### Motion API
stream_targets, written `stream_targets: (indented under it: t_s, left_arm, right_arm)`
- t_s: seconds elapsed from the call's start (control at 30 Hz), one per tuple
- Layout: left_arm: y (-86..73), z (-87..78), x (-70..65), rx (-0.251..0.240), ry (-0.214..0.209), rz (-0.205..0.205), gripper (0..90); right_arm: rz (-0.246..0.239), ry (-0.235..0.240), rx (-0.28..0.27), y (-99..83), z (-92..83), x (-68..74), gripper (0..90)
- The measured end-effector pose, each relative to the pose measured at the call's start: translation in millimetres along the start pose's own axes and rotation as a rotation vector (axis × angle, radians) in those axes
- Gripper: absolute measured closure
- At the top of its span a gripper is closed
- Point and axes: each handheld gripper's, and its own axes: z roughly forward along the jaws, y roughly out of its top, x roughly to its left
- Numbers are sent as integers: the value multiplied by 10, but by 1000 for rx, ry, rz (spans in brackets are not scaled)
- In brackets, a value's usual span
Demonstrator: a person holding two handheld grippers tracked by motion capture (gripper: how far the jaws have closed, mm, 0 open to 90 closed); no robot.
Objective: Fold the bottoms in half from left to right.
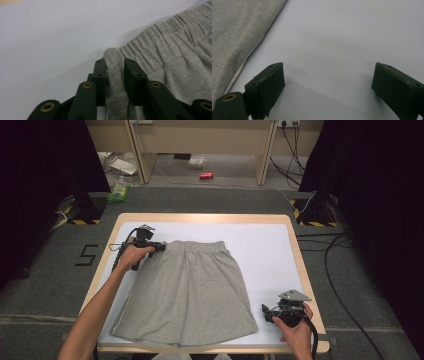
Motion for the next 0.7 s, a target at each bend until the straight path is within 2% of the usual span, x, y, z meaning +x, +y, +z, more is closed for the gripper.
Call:
stream_targets:
  t_s: [0.03, 0.1, 0.17, 0.2, 0.3, 0.43, 0.57, 0.67, 0.7]
  left_arm:
    - [2, 1, -6, 0, 5, 14, 755]
    - [4, 2, -8, -1, 9, 20, 773]
    - [5, 4, -9, -2, 11, 19, 786]
    - [9, 6, -15, -2, 17, 25, 792]
    - [14, 9, -32, -1, 30, 40, 799]
    - [12, 9, -38, -2, 34, 34, 800]
    - [15, 7, -56, 5, 48, 64, 800]
    - [14, 9, -50, 3, 46, 54, 800]
    - [14, 9, -50, 3, 46, 54, 800]
  right_arm:
    - [10, 21, -18, 5, -7, 13, 220]
    - [21, 48, -35, 29, -9, 52, 195]
    - [15, 45, -44, 50, -11, 92, 185]
    - [-17, 65, -60, 108, -26, 219, 204]
    - [-57, 96, -81, 180, -28, 414, 206]
    - [-104, 138, -101, 277, 3, 688, 217]
    - [-133, 178, -132, 379, 31, 950, 226]
    - [-165, 214, -149, 455, 66, 1175, 228]
    - [-165, 214, -149, 455, 66, 1175, 228]
